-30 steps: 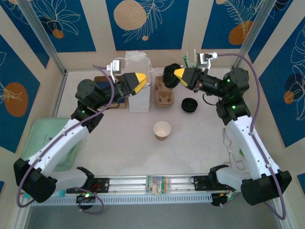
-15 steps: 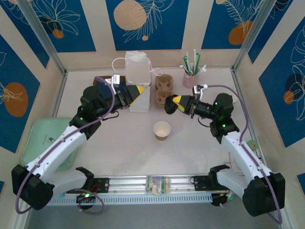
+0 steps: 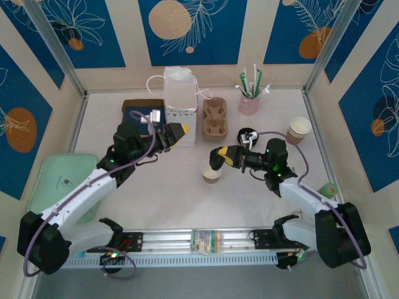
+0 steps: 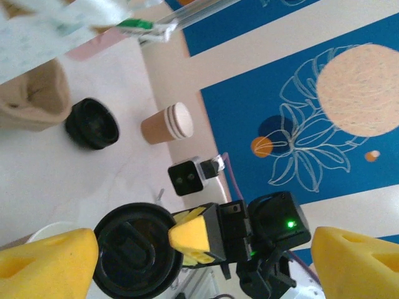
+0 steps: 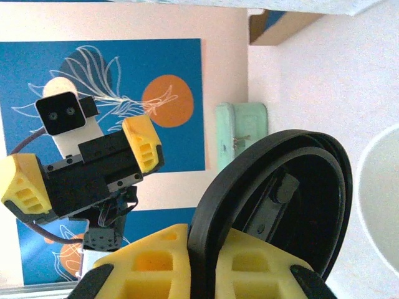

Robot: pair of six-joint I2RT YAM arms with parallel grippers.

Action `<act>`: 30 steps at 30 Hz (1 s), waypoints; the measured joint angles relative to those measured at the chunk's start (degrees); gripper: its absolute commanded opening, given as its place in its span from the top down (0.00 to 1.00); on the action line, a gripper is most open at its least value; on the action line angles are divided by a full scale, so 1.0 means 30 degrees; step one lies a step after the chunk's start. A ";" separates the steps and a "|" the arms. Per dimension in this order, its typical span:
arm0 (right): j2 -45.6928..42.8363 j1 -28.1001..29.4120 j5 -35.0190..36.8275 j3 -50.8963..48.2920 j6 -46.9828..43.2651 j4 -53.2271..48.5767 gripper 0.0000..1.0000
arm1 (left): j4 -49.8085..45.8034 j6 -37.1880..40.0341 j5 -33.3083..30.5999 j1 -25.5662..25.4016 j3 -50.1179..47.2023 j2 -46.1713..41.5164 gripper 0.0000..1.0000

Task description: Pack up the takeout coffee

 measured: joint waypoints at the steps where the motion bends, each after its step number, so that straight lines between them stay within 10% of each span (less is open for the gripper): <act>1: 0.0408 0.0066 -0.0022 -0.0087 -0.0036 0.0270 0.94 | 0.0000 0.0015 -0.0073 -0.0044 -0.0291 0.0000 0.11; 30: 0.3155 -0.0350 -0.1610 -0.0350 -0.3016 0.0933 0.92 | 0.1158 0.0058 -0.0583 -0.0976 -0.2579 0.1275 0.12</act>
